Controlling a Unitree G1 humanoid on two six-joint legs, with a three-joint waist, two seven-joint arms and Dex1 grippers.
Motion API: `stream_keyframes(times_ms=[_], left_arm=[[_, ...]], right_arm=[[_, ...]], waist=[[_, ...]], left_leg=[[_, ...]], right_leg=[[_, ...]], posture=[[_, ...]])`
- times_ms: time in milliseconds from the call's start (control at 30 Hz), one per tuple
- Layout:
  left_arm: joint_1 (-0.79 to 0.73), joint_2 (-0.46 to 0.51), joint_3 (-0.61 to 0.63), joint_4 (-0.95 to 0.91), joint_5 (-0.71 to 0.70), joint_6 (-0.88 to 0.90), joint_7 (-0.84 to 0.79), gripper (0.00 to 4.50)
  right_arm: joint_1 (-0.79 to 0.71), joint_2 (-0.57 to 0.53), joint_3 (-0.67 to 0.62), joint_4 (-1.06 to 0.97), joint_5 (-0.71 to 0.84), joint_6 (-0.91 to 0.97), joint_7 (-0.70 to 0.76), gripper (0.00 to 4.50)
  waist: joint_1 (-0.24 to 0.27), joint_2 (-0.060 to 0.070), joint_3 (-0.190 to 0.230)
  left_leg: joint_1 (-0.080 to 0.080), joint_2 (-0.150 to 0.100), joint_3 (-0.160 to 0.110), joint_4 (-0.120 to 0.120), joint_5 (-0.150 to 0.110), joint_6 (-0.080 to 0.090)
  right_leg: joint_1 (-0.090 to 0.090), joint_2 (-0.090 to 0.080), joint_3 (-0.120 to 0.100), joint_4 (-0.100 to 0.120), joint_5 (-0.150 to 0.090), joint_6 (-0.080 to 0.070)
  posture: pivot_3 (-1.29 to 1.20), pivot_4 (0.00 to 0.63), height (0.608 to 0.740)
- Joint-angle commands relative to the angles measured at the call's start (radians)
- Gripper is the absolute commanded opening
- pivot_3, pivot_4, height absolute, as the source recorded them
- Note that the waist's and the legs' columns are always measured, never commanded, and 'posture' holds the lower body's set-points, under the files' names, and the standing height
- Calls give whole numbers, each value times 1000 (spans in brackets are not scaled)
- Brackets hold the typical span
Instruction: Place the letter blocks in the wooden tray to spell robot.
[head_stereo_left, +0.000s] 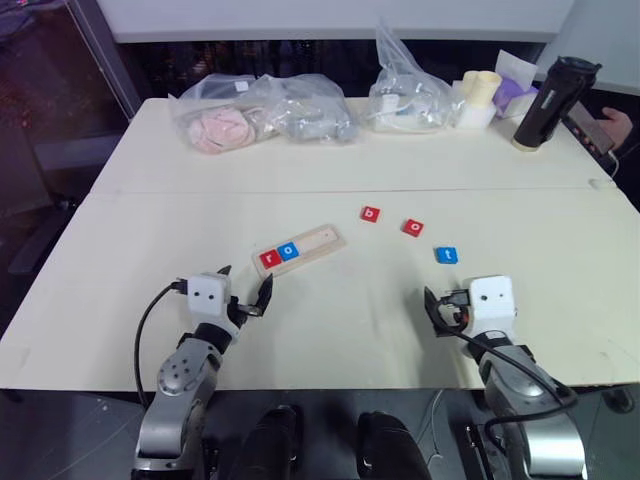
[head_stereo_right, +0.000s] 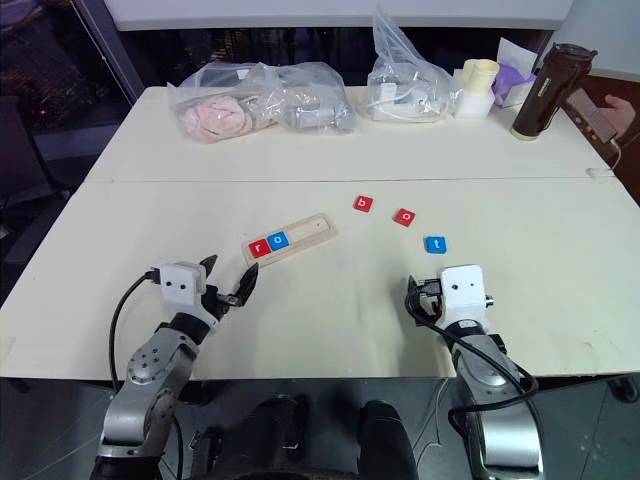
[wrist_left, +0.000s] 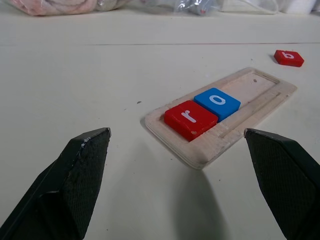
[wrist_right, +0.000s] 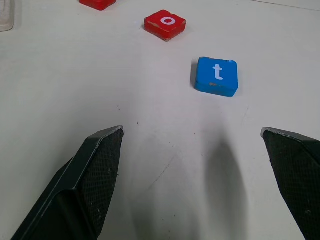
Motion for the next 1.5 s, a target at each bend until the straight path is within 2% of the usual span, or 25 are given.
stream_keyframes(times_ms=[33,533,833,967,1133,1500], left_arm=[[-1,5,10,-40,-6,-8,1,4500],[-10,36,5,-29,-10,-13,-37,4500],[-158,265,48,55,-162,25,-361,4500],[-264,379,31,210,-193,19,-566,4500],[-419,440,-18,462,-158,-59,-763,4500],[-725,429,-87,963,-29,-285,-975,4500]], right_arm=[[-3,-1,1,-37,-1,-27,-3,4452],[-3,-6,0,-31,-6,-34,-5,4452],[-39,-33,4,-24,-11,-33,11,4452],[-46,-28,12,-16,-17,-40,3,4452],[-49,-16,27,-18,-26,-41,-12,4452],[-44,-3,43,-28,-41,-45,-35,4452]], waist=[[0,0,0],[0,0,0],[-1,0,0],[-1,1,0],[0,1,0],[0,0,0]], left_leg=[[0,0,0,0,0,0],[0,0,0,0,0,0],[1,0,0,0,0,0],[0,0,0,-1,0,0],[1,0,0,0,2,2],[1,0,0,0,2,3]], right_leg=[[0,0,0,0,0,0],[0,0,0,0,1,-1],[-1,0,-1,0,1,-1],[-1,1,-1,0,1,-2],[-1,3,-2,1,1,-2],[-1,3,-2,3,3,2]], posture=[[0,150,738],[0,150,738],[0,150,738],[0,150,738],[0,150,738],[0,150,738]])
